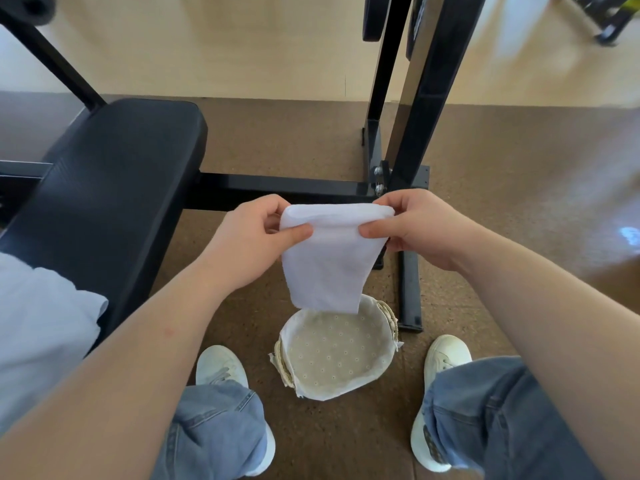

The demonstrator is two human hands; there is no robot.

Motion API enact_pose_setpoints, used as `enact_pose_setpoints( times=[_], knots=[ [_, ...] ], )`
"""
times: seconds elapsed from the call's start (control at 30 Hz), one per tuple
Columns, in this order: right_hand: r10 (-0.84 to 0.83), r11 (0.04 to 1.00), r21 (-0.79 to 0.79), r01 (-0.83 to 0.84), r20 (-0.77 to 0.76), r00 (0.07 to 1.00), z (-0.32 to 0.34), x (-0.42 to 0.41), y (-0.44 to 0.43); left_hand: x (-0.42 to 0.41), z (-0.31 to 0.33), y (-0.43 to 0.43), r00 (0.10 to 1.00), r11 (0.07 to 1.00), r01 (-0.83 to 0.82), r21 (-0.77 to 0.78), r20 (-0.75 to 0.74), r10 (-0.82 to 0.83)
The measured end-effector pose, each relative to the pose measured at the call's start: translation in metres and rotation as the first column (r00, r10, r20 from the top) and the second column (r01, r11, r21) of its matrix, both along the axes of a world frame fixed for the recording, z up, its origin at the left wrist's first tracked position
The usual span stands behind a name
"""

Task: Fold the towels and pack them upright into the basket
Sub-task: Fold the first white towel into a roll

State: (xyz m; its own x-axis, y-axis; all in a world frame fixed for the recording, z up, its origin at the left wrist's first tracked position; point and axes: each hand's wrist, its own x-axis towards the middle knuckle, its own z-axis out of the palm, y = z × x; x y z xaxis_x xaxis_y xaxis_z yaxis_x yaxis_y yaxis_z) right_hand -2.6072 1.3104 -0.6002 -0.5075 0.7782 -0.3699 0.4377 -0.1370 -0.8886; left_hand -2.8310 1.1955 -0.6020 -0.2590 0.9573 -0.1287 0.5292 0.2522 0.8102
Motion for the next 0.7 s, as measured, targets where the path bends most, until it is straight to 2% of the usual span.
enact_pose_setpoints(
  times=[0.1,0.17,0.23,0.33,0.4,0.43,0.53,0.7],
  knots=[
    [-0.028,0.999,-0.047,0.022,-0.129,0.991,0.003,0.002,0.001,0.0,-0.002,0.003,0.988,0.998,-0.062,-0.017,0.143,0.064],
    [-0.023,0.997,-0.081,0.012,-0.143,0.989,0.0,0.001,-0.001,0.002,-0.003,0.004,0.96,0.995,-0.089,-0.039,0.263,0.096],
    [-0.081,0.997,-0.03,0.078,-0.152,0.985,-0.004,0.0,-0.003,0.003,-0.005,0.004,0.94,0.994,-0.088,-0.058,0.327,0.102],
    [-0.093,0.996,-0.017,0.092,-0.18,0.979,-0.008,-0.002,-0.002,0.002,-0.011,0.005,0.933,0.987,-0.136,-0.083,0.325,0.156],
    [-0.027,1.0,-0.003,0.027,-0.074,0.997,-0.01,-0.001,-0.003,0.003,-0.013,0.004,0.943,0.982,-0.148,-0.117,0.282,0.175],
    [-0.03,1.0,-0.009,0.03,-0.046,0.999,-0.012,-0.002,-0.003,0.004,-0.014,0.004,0.939,0.98,-0.145,-0.134,0.294,0.179],
    [-0.094,0.991,-0.103,0.085,-0.087,0.992,-0.013,-0.011,-0.008,0.008,-0.014,0.001,0.902,0.977,-0.135,-0.167,0.387,0.191],
    [-0.075,0.987,-0.143,0.069,-0.035,0.997,-0.012,-0.01,-0.01,0.007,-0.015,0.004,0.849,0.957,-0.199,-0.209,0.452,0.275]
  ],
)
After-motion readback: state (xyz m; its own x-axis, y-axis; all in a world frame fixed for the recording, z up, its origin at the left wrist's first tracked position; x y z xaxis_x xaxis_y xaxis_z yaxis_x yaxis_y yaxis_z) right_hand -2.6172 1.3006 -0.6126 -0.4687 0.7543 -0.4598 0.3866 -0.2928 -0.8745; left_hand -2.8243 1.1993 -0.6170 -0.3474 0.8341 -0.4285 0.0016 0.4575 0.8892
